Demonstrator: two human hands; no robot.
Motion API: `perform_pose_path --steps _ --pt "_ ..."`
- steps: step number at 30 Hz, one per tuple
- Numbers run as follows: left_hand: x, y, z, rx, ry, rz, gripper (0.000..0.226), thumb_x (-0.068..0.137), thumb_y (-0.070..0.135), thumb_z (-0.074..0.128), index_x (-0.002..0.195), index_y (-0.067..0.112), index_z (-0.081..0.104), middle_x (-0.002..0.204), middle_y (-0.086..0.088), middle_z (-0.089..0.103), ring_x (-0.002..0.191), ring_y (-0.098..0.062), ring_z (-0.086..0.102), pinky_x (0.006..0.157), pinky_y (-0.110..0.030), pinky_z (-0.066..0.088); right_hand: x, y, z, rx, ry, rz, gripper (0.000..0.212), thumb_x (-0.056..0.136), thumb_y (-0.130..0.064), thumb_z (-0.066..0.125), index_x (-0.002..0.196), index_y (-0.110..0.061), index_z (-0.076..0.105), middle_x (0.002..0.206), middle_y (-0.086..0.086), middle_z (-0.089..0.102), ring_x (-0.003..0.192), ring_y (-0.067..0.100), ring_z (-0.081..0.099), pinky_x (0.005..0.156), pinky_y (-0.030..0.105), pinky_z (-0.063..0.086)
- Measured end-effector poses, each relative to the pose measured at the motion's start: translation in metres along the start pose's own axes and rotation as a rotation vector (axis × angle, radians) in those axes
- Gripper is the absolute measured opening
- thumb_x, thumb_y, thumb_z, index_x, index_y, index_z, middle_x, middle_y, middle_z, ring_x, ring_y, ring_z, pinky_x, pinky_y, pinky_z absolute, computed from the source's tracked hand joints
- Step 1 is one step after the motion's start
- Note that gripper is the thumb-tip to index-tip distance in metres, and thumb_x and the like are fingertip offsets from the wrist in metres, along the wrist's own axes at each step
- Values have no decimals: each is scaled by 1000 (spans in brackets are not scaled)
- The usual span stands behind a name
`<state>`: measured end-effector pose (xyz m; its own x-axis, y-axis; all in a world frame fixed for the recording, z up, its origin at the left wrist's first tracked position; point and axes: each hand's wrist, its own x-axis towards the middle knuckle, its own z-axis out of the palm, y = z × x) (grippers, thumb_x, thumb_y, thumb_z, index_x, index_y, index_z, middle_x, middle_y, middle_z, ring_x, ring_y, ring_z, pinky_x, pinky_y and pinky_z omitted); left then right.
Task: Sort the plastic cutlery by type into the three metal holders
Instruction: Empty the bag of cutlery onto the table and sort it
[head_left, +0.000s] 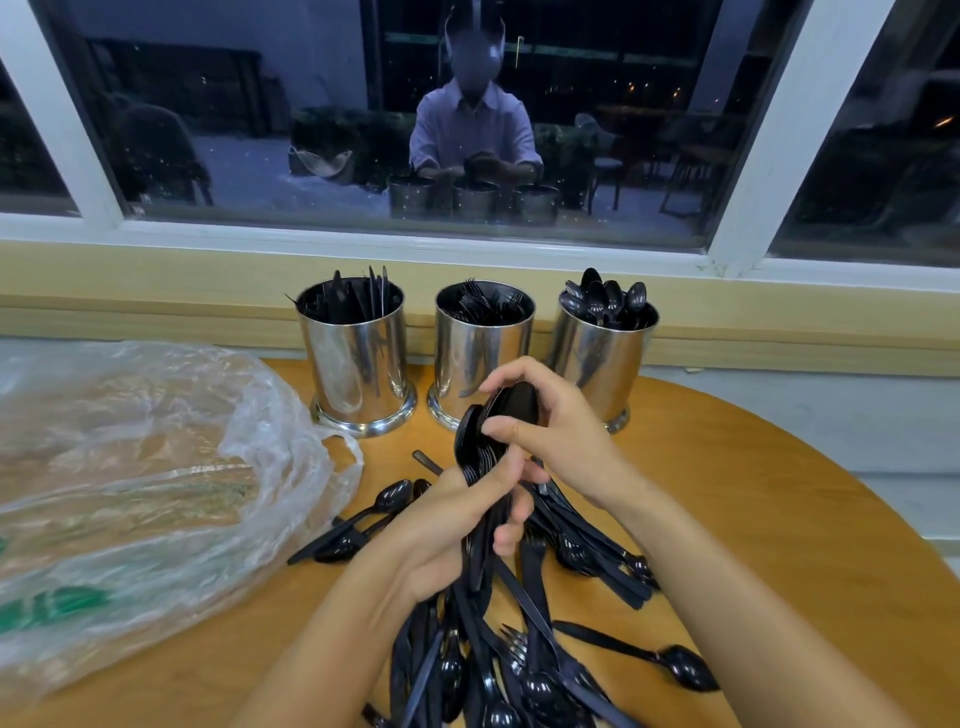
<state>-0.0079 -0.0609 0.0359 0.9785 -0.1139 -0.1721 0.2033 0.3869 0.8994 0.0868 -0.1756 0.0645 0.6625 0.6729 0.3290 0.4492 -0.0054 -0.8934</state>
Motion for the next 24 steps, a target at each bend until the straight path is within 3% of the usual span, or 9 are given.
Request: perform_pose_path --steps 4,6,9,12,14,16,19,22,24 --pt "1 3 -4 -4 -136 -107 17 88 24 72 83 13 61 51 4 39 39 -5 35 39 -16 28 0 -1 -7 -81 -176 22 32 94 -12 61 124 -14 53 103 -7 56 86 -3 56 78 16 46" --pt "1 5 -3 9 -167 -162 15 86 20 72 77 16 60 51 3 41 39 -6 36 39 -16 28 -2 -2 -10 -49 -256 61 22 96 -9 57 118 -11 60 100 -8 62 85 -5 60 74 12 47" --pt "8 4 1 185 13 -64 24 92 24 67 74 12 59 57 -1 54 48 -11 51 47 -20 43 -1 5 -12 -75 -89 46 11 92 -8 62 103 -9 66 92 -5 64 82 1 60 73 14 47" --pt "19 -3 -1 474 249 170 18 94 28 64 93 10 61 64 1 62 55 -13 58 58 -27 51 -2 16 -14 -129 124 20 8 89 -12 67 97 -15 65 88 -5 63 78 2 57 70 15 45" --pt "23 -8 0 606 238 255 21 97 29 57 95 8 56 59 2 53 46 -10 47 49 -23 42 -6 19 -13 -104 136 26 8 94 -18 62 101 -18 61 86 -2 61 75 4 55 66 17 45" --pt "28 -14 1 594 199 255 26 99 30 52 96 3 53 57 0 43 42 -9 36 43 -20 32 -11 18 -11 -16 58 53 10 99 -25 53 107 -19 55 85 6 57 71 9 53 58 20 44" --pt "36 -16 4 539 141 200 39 96 38 53 106 1 53 60 1 46 46 -10 40 43 -21 36 -9 23 -17 -88 72 34 4 99 -16 52 103 -16 53 79 -8 54 63 1 51 55 15 41" --pt "50 -16 2 571 266 235 51 84 52 56 121 17 52 93 7 63 77 -5 63 70 -22 53 5 30 -42 -181 238 39 3 98 -13 54 99 -16 53 75 -10 53 57 -1 49 53 21 41" --pt "60 -19 -8 651 413 271 43 89 47 58 124 23 48 108 12 58 95 1 58 78 -14 47 23 28 -73 -287 417 -1 3 98 -15 53 100 -16 50 78 -10 53 60 -4 50 59 19 42"
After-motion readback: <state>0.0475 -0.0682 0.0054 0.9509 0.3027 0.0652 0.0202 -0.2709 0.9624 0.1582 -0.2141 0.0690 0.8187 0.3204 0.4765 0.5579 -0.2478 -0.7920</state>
